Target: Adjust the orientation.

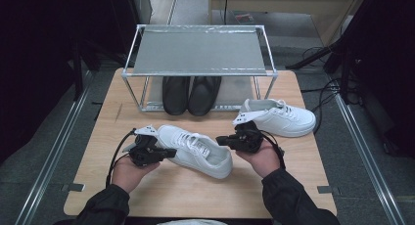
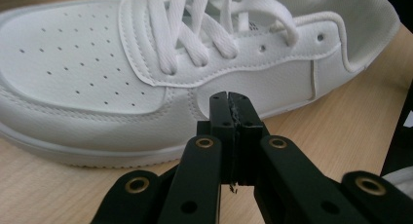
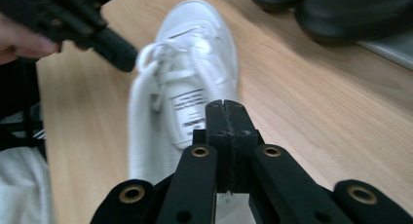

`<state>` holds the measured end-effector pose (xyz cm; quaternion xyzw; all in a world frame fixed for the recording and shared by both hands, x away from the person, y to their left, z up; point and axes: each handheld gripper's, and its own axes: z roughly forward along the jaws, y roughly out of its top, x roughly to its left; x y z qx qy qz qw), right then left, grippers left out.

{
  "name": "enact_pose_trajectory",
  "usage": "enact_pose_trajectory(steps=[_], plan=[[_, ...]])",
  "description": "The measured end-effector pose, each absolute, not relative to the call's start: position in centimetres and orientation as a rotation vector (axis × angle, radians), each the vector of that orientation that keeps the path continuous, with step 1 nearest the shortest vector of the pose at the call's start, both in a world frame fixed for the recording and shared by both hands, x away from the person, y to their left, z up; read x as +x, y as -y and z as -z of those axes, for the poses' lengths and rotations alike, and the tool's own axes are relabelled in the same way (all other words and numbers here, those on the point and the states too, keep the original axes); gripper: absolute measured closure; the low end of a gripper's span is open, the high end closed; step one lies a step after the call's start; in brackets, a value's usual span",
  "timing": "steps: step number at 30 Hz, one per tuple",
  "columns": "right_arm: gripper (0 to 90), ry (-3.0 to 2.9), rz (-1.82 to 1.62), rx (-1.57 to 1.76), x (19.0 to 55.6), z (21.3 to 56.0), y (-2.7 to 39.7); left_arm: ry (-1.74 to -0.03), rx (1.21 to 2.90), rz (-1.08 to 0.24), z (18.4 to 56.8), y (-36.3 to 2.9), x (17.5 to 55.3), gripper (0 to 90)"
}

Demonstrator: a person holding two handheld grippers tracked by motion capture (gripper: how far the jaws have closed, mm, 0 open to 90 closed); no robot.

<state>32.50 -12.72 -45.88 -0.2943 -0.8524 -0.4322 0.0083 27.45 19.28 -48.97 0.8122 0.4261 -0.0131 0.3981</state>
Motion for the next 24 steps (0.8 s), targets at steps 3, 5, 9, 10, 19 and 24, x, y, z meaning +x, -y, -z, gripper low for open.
enact_pose_trajectory(steps=[3,5,9,10,19,24], plan=[[90.0,2.675,1.32,-0.937,33.3,46.4,12.6,-1.071,2.086,0.051,49.6,-18.8,27.3,90.0],[90.0,2.674,1.299,-0.943,33.7,46.7,12.3,-1.076,2.094,0.055,49.9,-18.5,27.3,90.0],[90.0,2.697,1.249,-0.933,34.2,47.4,11.5,-1.083,2.098,0.061,50.7,-18.2,27.7,90.0],[90.0,2.699,1.245,-0.932,34.2,47.4,11.3,-1.081,2.101,0.065,50.7,-18.3,27.8,90.0],[90.0,2.711,1.234,-0.911,33.4,47.4,10.8,-1.11,2.098,0.044,50.6,-18.8,28.5,90.0],[90.0,2.688,1.237,-0.874,32.7,47.6,10.3,-1.144,2.081,0.052,50.6,-19.4,29.0,90.0]])
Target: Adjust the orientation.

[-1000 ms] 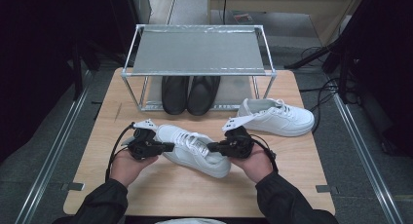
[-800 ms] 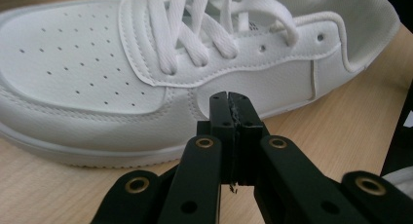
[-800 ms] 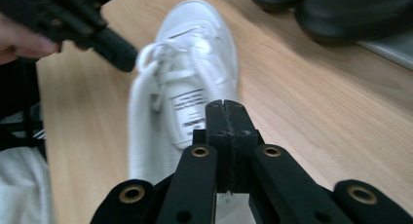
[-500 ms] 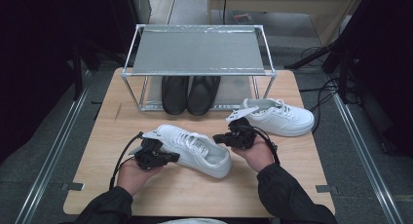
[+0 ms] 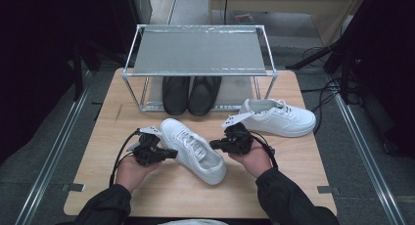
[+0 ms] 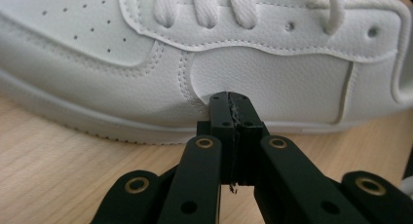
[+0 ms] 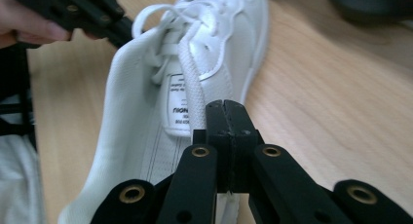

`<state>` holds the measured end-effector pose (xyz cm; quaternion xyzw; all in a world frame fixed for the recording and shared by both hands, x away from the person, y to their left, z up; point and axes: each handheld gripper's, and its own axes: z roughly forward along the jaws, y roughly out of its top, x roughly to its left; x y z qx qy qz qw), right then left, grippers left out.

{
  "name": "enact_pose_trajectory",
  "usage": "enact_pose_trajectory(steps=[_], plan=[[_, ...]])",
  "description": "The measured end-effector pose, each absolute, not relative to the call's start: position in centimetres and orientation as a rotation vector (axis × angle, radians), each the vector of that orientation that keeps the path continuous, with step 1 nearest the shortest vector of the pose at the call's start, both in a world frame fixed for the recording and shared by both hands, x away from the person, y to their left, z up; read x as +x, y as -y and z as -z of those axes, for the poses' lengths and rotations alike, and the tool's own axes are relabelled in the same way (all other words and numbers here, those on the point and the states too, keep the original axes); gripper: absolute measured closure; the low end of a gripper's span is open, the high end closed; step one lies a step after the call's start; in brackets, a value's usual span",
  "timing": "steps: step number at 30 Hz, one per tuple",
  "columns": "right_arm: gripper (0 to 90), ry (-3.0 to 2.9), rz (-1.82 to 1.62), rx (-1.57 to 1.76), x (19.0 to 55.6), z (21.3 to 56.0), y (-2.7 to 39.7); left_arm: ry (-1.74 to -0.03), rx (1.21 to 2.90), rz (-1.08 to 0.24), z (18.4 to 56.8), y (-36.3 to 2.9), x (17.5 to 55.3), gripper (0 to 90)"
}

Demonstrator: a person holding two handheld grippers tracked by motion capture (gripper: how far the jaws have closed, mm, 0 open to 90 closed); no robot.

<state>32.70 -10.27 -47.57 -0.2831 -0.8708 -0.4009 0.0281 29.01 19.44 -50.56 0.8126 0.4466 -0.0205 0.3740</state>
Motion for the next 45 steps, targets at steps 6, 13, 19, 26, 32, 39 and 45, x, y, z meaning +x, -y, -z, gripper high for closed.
enact_pose_trajectory(steps=[6,13,19,26,32,39,45], plan=[[90.0,2.683,1.238,-0.862,31.7,47.7,9.5,-1.168,2.08,0.073,50.4,-19.9,29.7,89.2],[90.0,2.665,1.247,-0.829,30.5,47.8,8.7,-1.166,2.098,0.068,50.2,-20.2,30.2,90.0],[90.0,2.663,1.279,-0.858,29.8,47.9,8.4,-1.134,2.103,0.059,49.9,-20.2,30.6,90.0],[90.0,2.61,1.324,-0.808,29.0,47.9,7.7,-1.136,2.099,0.077,49.9,-20.3,30.8,90.0],[90.0,2.615,1.334,-0.788,28.6,48.0,7.2,-1.133,2.099,0.065,49.9,-20.3,31.1,90.0],[90.0,2.607,1.355,-0.783,28.7,47.7,7.2,-1.078,2.092,0.06,49.0,-20.8,31.8,88.1],[86.7,2.63,1.37,-0.852,29.9,47.2,10.0,-1.001,2.101,0.094,47.8,-20.8,31.0,79.3]])
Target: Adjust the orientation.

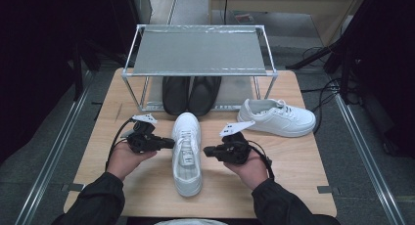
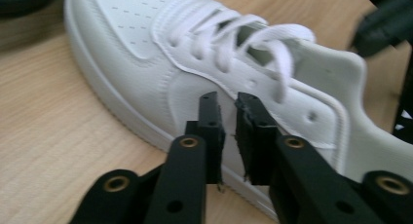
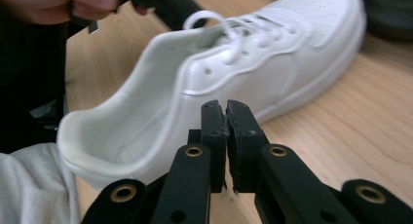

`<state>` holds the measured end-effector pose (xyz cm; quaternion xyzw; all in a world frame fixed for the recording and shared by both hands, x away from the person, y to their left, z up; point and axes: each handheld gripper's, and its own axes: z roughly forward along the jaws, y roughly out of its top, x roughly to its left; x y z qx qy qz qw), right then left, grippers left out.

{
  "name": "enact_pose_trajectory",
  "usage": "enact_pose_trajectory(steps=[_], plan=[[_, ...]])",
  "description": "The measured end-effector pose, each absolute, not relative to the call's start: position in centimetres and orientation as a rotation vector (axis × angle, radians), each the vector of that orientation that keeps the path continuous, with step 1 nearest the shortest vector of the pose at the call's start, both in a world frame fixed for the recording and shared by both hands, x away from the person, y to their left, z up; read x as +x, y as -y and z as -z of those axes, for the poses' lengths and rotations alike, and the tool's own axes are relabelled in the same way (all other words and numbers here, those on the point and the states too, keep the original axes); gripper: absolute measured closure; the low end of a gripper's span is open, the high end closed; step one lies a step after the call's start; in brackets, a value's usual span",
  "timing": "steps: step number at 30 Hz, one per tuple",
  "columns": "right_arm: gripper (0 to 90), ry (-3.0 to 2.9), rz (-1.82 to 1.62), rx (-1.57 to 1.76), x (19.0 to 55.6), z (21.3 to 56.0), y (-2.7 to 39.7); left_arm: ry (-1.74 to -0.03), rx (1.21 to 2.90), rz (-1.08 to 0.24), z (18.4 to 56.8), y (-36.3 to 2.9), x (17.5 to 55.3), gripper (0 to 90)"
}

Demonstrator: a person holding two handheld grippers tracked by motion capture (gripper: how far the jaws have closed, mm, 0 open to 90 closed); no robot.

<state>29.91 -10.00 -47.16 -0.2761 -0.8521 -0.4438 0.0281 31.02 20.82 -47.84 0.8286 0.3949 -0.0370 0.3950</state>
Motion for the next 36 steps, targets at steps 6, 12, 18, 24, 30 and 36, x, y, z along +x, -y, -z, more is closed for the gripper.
enact_pose_trajectory(steps=[6,12,18,24,30,36], plan=[[78.6,2.644,1.422,-0.933,30.8,46.8,12.3,-0.965,2.081,0.15,47.0,-21.0,30.7,59.3],[74.0,2.631,1.422,-1.064,32.4,46.6,14.6,-0.919,2.068,0.133,46.2,-21.6,30.4,45.1],[72.3,2.626,1.425,-1.177,34.3,46.7,16.2,-0.93,2.062,0.131,46.0,-22.2,30.8,42.7],[67.9,2.641,1.42,-1.254,36.4,46.6,17.1,-0.916,2.075,0.143,46.1,-21.9,31.0,41.4],[67.0,2.621,1.455,-1.339,38.3,46.1,17.9,-0.903,2.074,0.134,46.0,-21.9,30.9,40.6],[65.0,2.595,1.459,-1.412,39.9,45.7,18.9,-0.9,2.089,0.108,46.0,-21.9,30.6,41.1]])
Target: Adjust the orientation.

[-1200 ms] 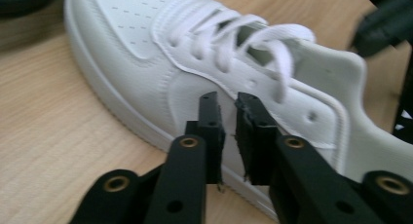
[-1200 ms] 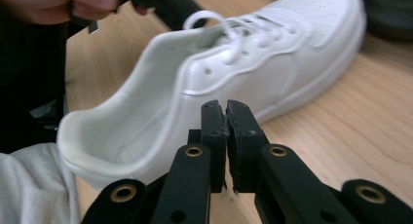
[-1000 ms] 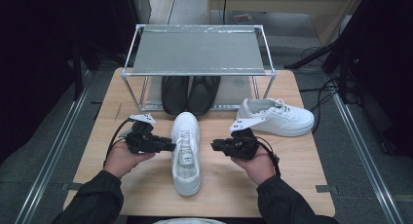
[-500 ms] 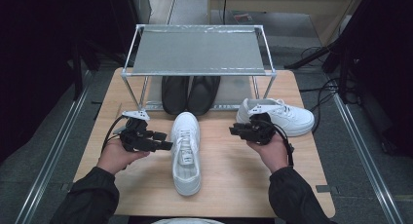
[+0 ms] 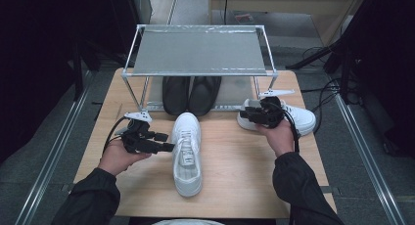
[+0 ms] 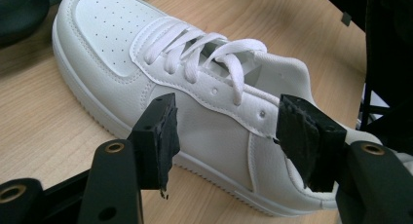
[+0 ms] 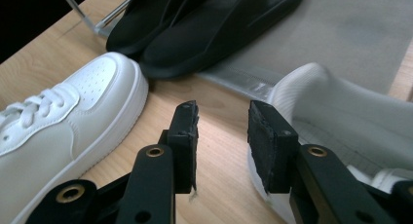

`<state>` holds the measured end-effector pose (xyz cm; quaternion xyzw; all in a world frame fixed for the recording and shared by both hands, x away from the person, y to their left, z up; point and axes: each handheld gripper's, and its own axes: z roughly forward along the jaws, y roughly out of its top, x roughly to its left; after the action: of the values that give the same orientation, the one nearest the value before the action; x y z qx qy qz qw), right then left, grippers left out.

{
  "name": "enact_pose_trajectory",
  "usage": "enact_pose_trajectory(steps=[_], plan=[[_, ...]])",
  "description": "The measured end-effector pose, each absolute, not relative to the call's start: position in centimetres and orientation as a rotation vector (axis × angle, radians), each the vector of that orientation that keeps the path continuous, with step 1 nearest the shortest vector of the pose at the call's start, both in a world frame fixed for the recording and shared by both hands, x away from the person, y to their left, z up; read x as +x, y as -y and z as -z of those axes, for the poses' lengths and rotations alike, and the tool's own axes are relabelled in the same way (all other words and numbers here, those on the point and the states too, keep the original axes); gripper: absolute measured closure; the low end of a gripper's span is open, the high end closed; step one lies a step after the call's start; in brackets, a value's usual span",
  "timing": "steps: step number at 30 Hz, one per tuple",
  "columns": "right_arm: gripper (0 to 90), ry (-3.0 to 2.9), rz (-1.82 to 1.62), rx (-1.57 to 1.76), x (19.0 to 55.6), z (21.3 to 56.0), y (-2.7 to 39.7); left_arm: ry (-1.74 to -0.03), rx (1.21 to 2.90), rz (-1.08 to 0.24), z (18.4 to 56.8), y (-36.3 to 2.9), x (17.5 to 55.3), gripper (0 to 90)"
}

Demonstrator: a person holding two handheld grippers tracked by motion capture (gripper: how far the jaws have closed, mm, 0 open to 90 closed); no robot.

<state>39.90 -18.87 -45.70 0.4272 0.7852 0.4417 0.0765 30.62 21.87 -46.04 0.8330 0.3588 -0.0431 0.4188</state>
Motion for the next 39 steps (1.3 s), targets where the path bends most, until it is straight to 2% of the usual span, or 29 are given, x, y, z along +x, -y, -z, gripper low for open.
enact_pose_trajectory(steps=[9,17,33,39], plan=[[65.0,-2.343,-1.316,1.276,40.6,45.5,18.1,-0.908,2.088,0.096,46.1,-22.3,30.0,40.6],[65.0,-2.321,-1.292,1.304,40.8,44.7,19.9,-0.924,2.081,0.096,46.2,-22.7,29.5,40.9],[65.0,-2.384,-1.175,1.399,42.3,48.6,18.5,-0.926,2.045,0.1,46.3,-23.1,29.5,40.9],[72.9,-2.4,-1.147,1.339,42.5,49.4,18.2,-0.961,1.985,0.054,45.9,-23.7,29.7,43.1]])
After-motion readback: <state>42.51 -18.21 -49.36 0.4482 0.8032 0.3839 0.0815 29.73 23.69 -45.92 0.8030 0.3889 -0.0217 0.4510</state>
